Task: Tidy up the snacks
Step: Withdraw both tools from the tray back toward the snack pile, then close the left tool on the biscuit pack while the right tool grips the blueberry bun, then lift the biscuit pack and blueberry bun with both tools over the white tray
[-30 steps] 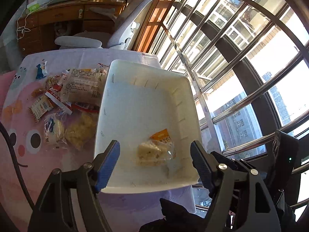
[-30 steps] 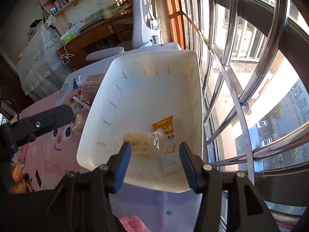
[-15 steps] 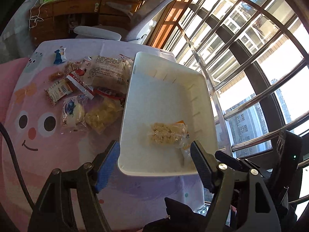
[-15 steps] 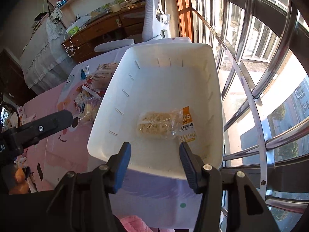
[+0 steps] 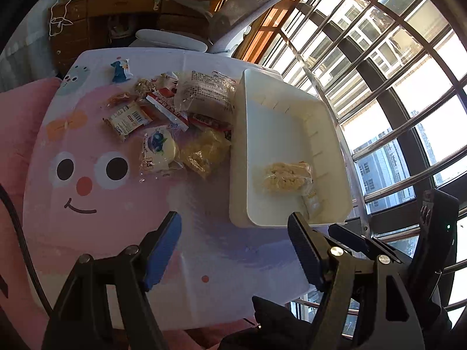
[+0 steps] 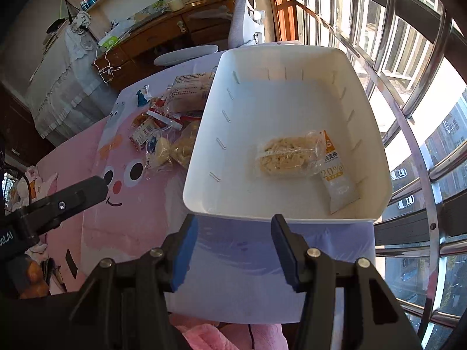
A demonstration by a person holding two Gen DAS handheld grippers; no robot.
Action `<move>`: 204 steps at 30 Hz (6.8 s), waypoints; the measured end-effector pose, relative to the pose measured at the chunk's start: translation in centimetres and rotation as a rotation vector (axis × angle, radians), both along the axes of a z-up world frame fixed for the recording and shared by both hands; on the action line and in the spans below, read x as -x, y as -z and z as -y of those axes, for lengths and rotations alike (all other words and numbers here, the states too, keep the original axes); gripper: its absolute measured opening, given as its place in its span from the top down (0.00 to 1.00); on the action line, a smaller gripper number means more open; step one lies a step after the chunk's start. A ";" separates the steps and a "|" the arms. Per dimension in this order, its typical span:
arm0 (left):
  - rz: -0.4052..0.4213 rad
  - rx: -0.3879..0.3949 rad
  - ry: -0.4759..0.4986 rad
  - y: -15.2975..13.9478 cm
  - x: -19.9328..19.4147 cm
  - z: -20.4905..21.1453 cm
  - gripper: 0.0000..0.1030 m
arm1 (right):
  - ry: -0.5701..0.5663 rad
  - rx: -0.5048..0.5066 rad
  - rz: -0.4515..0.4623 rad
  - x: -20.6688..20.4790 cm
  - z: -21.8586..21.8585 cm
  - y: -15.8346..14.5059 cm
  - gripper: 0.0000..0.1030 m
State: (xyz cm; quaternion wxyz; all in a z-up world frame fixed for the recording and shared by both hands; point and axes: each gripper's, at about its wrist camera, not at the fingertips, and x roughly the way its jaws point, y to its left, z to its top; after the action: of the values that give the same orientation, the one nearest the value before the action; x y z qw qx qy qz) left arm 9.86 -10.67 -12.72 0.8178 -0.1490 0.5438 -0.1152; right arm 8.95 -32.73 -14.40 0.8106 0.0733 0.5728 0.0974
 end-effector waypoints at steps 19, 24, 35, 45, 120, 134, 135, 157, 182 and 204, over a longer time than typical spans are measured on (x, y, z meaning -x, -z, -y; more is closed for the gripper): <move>0.003 -0.102 0.118 0.5 1.0 -12.2 0.28 | 0.124 -0.043 -0.011 3.8 -11.5 1.4 0.47; 0.010 -0.117 0.138 0.7 0.2 -14.3 0.28 | 0.135 -0.032 -0.007 3.7 -13.5 1.5 0.44; 0.018 -0.152 0.165 1.2 -3.2 -16.8 0.24 | 0.088 -0.010 0.011 1.9 -16.6 1.6 0.38; -0.001 -0.225 0.196 3.3 -8.8 -16.6 0.22 | 0.036 0.027 0.109 -1.5 -17.9 2.5 0.36; -0.188 -0.379 0.380 17.0 -25.3 -10.0 0.57 | -0.182 0.253 0.078 -12.3 -22.8 13.3 0.46; -0.163 -0.363 0.300 13.2 -19.9 -12.8 0.57 | -0.163 0.214 0.084 -10.3 -22.2 10.2 0.46; -0.158 -0.359 0.292 12.7 -19.3 -13.0 0.57 | -0.163 0.212 0.088 -10.0 -22.2 9.9 0.46; 0.033 -0.179 0.198 2.7 -3.7 -15.0 0.57 | -0.064 0.112 0.124 0.9 -19.8 2.6 0.46; 0.196 -0.055 0.229 -2.6 3.3 -7.9 0.57 | 0.075 0.064 0.209 6.1 -10.4 -2.5 0.46; 0.210 -0.042 0.189 -2.7 -0.7 6.3 0.57 | -0.025 0.059 0.199 0.0 2.5 -2.3 0.46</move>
State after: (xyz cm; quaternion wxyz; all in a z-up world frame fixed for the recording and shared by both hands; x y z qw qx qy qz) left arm 10.56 -17.00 -9.98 0.8586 -0.0670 0.4693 -0.1952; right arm 8.99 -35.27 -12.07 0.8638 0.0323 0.4932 0.0976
